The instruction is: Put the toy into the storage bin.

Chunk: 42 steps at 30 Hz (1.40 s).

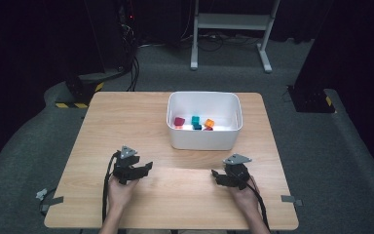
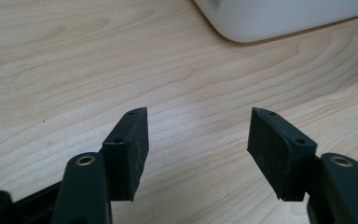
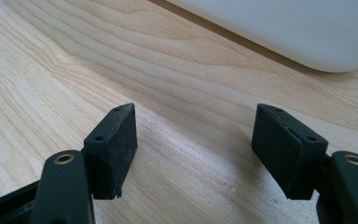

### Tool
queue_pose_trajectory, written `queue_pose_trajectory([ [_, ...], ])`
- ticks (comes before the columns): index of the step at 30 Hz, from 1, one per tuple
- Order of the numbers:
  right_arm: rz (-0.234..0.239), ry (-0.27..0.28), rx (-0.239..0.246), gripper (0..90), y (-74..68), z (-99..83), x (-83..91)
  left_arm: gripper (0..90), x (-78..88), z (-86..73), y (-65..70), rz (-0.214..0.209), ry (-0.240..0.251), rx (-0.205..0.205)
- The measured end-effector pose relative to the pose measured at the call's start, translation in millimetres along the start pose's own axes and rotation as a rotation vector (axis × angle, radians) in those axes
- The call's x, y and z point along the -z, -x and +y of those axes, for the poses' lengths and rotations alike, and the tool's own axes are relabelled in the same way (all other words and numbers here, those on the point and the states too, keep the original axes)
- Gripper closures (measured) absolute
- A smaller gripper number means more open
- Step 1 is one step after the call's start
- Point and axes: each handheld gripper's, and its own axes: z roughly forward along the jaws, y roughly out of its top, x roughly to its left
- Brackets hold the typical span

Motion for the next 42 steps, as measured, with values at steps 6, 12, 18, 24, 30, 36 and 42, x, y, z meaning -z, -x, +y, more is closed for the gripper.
queue_pose_trajectory([
  [6, -0.001, -0.001, 0.0, 31.0, -0.1, 0.0, 0.1, 38.2, -9.3, -8.2, -2.0, 0.031, -0.001, -0.004],
  [12, -0.001, -0.001, 0.0, 31.1, 0.0, 0.0, 0.1, 38.0, -17.3, -14.8, -3.0, 0.071, -0.005, -0.014],
  [18, 0.0, 0.0, 0.0, 31.1, 0.0, 0.0, 0.0, 36.4, -26.0, -22.7, -3.8, 0.116, -0.001, -0.011],
  [24, -0.001, -0.001, 0.001, 31.0, 0.0, 0.0, 0.0, 33.7, -29.7, -26.6, -2.6, 0.138, 0.026, -0.037],
  [30, -0.001, 0.0, 0.001, 31.0, 0.0, -0.1, 0.0, 31.0, -30.7, -26.2, -2.1, 0.134, 0.024, -0.036],
  [36, -0.001, 0.0, 0.001, 31.0, -0.1, -0.2, 0.0, 29.8, -30.7, -26.2, -2.1, 0.13, 0.021, -0.04],
  [42, -0.004, 0.0, -0.002, 31.0, -0.5, -0.2, 0.1, 29.4, -30.8, -26.2, -2.1, 0.129, 0.021, -0.042],
])
